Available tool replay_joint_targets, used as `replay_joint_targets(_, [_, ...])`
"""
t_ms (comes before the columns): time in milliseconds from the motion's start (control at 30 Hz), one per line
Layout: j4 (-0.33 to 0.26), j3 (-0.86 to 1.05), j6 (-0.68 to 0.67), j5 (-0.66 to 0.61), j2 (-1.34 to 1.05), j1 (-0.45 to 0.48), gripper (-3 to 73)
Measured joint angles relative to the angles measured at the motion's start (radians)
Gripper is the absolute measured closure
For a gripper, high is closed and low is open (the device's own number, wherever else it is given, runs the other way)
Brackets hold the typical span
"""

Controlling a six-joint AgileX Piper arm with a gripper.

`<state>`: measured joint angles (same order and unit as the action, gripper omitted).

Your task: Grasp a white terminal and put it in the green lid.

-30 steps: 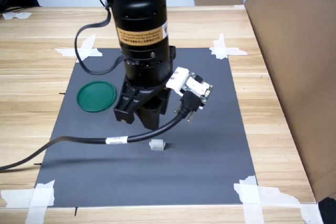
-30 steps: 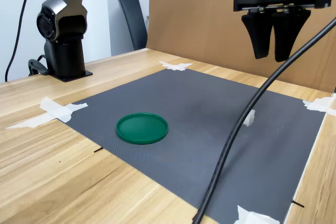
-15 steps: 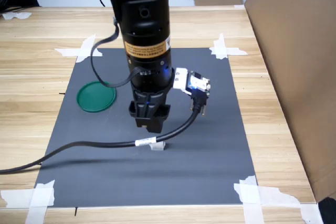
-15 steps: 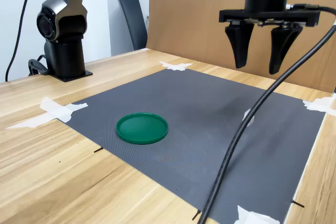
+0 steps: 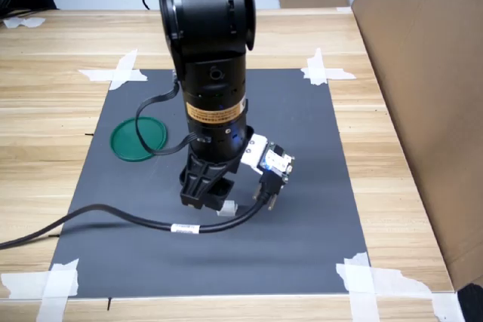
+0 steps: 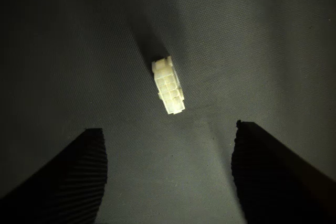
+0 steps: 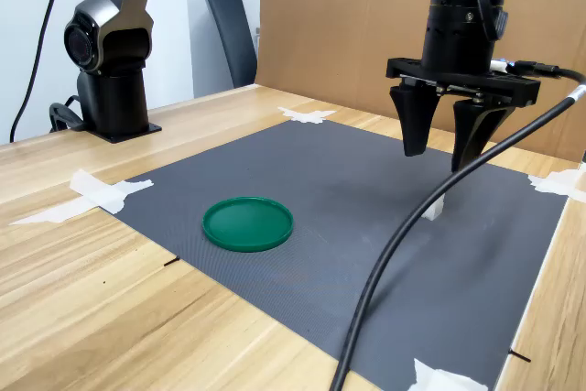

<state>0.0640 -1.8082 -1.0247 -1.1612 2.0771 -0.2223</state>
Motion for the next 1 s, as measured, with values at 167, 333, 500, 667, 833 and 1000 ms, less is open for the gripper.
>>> replay_joint_targets(167, [0.002, 0.000, 0.004, 0.020, 0.009, 0.000, 11.2])
replay_joint_targets(333, [0.007, 0.000, -0.002, 0.022, 0.048, 0.000, 11.2])
replay_joint_targets(500, [0.009, 0.000, -0.118, 0.022, 0.067, 0.000, 11.2])
replay_joint_targets(667, [0.008, 0.000, -0.153, 0.039, 0.069, 0.000, 11.4])
replay_joint_targets(833, [0.008, 0.000, -0.182, 0.050, 0.073, 0.000, 11.4])
replay_joint_targets(1000, [0.025, 0.000, -0.198, 0.043, 0.073, -0.017, 11.6])
